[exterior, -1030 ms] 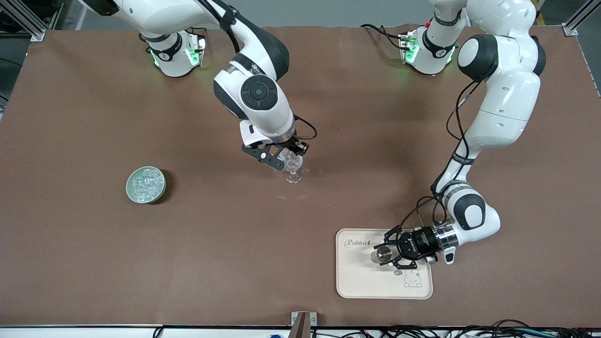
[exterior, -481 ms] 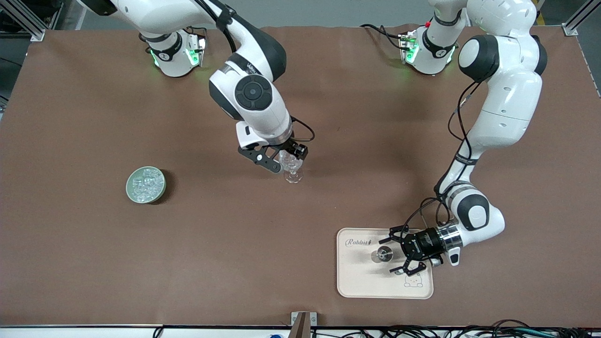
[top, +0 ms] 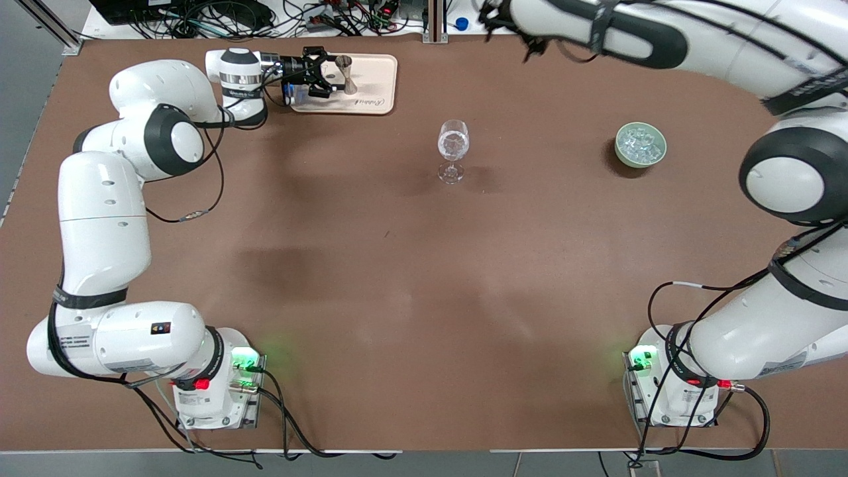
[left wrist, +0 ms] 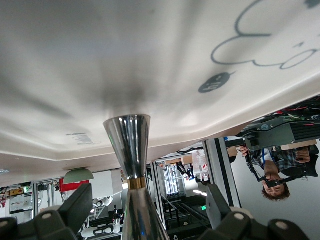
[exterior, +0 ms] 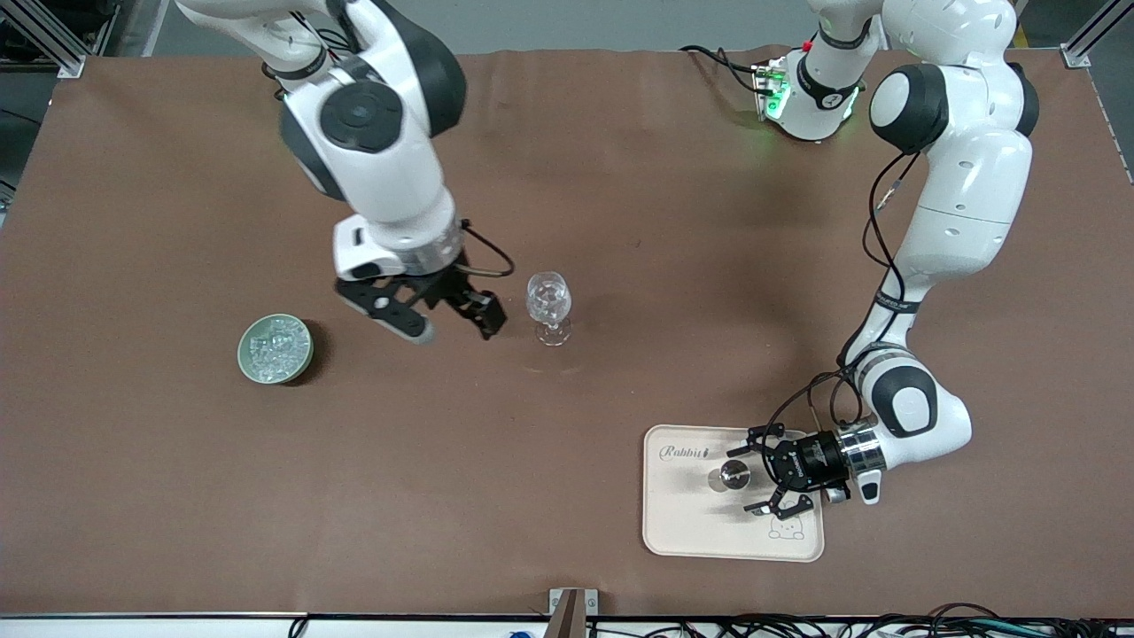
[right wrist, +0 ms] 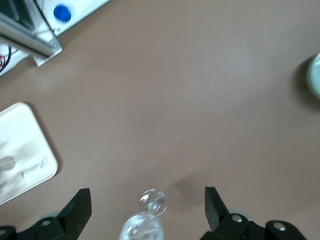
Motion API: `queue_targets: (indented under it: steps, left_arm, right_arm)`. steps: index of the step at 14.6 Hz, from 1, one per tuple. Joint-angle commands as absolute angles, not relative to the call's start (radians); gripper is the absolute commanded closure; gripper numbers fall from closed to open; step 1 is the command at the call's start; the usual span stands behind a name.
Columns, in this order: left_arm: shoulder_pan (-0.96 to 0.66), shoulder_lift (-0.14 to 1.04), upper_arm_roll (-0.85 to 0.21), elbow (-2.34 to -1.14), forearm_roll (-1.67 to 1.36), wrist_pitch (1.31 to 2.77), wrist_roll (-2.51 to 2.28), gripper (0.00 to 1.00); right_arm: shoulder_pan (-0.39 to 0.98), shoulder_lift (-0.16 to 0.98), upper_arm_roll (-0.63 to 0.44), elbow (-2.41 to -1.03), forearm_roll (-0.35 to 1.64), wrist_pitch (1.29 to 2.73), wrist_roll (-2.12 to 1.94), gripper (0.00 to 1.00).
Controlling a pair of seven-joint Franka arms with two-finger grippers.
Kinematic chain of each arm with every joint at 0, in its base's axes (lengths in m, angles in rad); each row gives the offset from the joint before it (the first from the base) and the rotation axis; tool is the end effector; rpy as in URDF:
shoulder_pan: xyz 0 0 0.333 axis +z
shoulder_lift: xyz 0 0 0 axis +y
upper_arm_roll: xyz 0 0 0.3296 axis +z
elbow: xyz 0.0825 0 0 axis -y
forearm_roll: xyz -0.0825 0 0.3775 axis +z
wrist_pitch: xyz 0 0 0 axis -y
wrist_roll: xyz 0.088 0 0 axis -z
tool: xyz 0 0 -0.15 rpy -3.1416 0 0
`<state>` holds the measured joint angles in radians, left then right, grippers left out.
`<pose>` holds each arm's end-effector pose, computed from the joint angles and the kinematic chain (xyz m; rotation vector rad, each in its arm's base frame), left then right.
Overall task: Pour wine and add ice with both arms
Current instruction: 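Open the left gripper off the jigger while the right gripper withdraws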
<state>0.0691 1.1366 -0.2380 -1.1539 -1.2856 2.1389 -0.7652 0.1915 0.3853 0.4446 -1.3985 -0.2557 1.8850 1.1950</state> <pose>0.7719 -0.1493 0.1214 1.3830 1.4413 -0.7458 0.5940 0.3457 0.4883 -2.9669 0.8155 -0.2372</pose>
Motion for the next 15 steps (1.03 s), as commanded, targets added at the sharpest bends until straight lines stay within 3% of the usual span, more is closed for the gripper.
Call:
queue_targets:
  steps: [1, 5, 10, 15]
  left_arm:
    - [0.064, 1.101, -0.227, -1.167, -1.267, 2.140, -0.795, 0.00]
    - [0.083, 1.046, -0.227, -1.183, -1.179, 2.120, -0.860, 0.00]
    - [0.153, 0.988, -0.225, -1.238, -1.094, 1.939, -0.870, 0.00]
    - [0.189, 0.859, -0.225, -1.339, -0.976, 1.924, -0.877, 0.00]
  right_arm:
    - [0.172, 0.313, 0.373, -1.427, -0.268, 1.859, 1.076, 0.00]
    - [0.149, 0.258, 0.267, -1.427, -0.270, 1.852, 0.979, 0.00]
    - [0.140, 0.227, 0.089, -1.425, -0.206, 1.852, 0.643, 0.00]
    - [0.112, 0.183, 0.017, -1.427, -0.164, 1.807, 0.412, 0.00]
